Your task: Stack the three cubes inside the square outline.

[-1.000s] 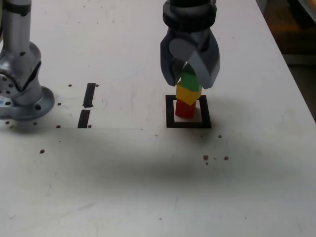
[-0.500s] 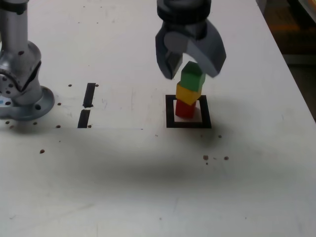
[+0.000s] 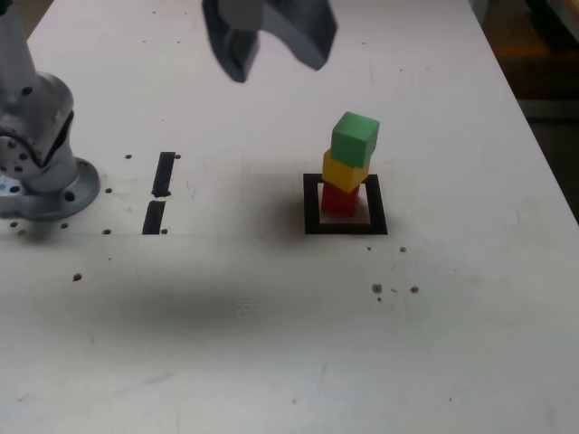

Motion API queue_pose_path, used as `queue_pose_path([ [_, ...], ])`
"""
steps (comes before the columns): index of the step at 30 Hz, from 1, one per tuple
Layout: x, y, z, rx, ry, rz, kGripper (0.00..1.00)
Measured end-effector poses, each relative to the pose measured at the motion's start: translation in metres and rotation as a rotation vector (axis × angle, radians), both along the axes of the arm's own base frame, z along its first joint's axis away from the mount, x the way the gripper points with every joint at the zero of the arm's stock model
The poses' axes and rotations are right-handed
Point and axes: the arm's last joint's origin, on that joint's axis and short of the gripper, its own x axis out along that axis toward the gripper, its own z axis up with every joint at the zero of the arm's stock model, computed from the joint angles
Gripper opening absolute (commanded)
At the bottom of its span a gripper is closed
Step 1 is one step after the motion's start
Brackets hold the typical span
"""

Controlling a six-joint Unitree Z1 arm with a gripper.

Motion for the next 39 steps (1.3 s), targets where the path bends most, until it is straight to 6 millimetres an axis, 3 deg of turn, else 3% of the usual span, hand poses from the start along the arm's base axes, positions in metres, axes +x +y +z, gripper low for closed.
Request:
queue_pose_path([
  [16,-0.037,0.001,-0.037,-0.051,0.102,0.165,0.89],
  [27,-0.045,-0.004,-0.066,-0.159,0.132,0.18,0.89],
  [39,-0.036,-0.005,-0.079,-0.164,0.118,0.168,0.9],
])
